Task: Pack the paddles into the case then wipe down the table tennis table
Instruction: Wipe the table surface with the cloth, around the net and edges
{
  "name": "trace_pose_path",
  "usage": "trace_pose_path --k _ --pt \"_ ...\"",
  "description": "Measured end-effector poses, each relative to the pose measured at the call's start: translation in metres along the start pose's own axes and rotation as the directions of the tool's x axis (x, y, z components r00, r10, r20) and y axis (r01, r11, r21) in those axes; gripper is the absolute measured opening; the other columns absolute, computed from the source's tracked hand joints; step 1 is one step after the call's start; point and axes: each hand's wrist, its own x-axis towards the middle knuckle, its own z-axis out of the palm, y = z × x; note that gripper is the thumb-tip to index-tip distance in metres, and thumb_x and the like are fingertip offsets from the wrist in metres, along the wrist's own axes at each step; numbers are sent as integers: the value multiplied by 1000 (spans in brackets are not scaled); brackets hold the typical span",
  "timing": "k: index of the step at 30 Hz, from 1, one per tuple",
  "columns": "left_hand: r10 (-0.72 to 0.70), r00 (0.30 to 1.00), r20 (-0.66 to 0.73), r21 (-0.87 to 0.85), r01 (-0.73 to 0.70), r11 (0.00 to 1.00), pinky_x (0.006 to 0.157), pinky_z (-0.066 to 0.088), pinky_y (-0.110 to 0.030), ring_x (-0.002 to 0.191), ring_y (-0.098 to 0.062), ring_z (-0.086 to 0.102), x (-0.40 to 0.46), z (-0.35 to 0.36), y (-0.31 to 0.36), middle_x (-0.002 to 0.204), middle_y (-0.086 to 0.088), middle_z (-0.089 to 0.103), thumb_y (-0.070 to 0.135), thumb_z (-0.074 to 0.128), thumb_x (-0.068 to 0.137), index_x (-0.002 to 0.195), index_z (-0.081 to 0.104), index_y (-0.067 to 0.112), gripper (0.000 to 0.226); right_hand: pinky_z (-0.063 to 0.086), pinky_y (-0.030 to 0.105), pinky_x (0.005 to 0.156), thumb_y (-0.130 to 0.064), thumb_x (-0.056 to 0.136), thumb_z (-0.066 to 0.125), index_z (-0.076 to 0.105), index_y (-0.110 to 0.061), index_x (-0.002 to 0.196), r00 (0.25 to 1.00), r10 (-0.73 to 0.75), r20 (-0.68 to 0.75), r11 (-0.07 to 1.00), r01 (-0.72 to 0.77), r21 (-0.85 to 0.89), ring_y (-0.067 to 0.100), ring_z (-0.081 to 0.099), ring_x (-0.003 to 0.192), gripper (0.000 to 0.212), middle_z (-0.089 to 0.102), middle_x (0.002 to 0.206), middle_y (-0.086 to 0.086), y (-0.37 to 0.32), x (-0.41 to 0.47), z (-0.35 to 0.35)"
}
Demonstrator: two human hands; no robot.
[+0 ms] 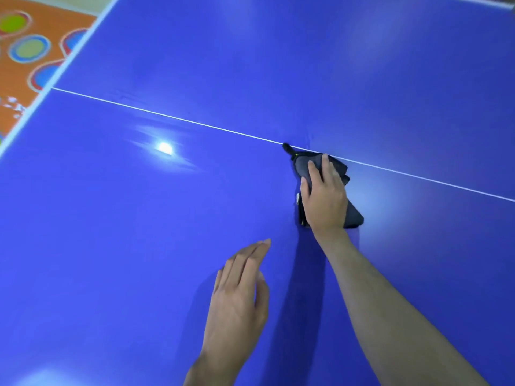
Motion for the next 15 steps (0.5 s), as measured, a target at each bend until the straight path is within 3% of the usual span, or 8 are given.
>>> trace_pose_path --k 4,7,9,10,12,15 --pt "-47 999 20 -52 48 997 110 41 -33 136 -2 43 -8 -18 11 147 21 45 9 53 102 158 28 41 69 29 58 124 -33 104 57 48 -10 155 959 58 277 997 -68 30 47 29 152 56 26 170 17 -10 -23 -17" --pt "-64 997 43 -74 67 995 112 33 -26 137 -3 39 -14 -31 16 150 21 42 14 51 102 161 13 46 77 10 56 129 -39 107 50 30 -13 163 897 90 433 995 -99 -3 43 9 159 65 7 175 14 -26 -50 -37" --pt "-54 997 50 -72 58 996 113 32 -25 137 -4 39 -19 -42 17 152 21 40 14 50 103 161 12 46 77 5 53 130 -39 110 42 22 -15 166 868 105 485 993 -120 0 39 3 161 64 0 175 12 -37 -74 -52" --pt "-49 997 54 -75 53 996 114 34 -28 137 -4 40 -22 -47 17 152 21 40 14 50 103 161 14 45 75 7 51 130 -36 112 39 25 -14 165 861 110 496 991 -133 12 37 4 161 60 2 175 11 -42 -88 -60" --pt "-52 997 50 -96 57 994 114 41 -37 135 -4 43 -27 -57 16 147 21 44 14 49 103 159 23 42 68 23 50 128 -26 113 40 46 -8 155 873 122 472 983 -173 66 37 20 159 47 24 171 14 -51 -118 -73" --pt "-23 1000 9 -114 24 993 100 51 -45 121 -8 54 -36 -70 14 132 17 55 7 50 102 151 41 33 56 55 48 102 -14 108 55 74 1 114 926 197 323 964 -244 110 39 58 132 25 64 140 17 -62 -164 -87"
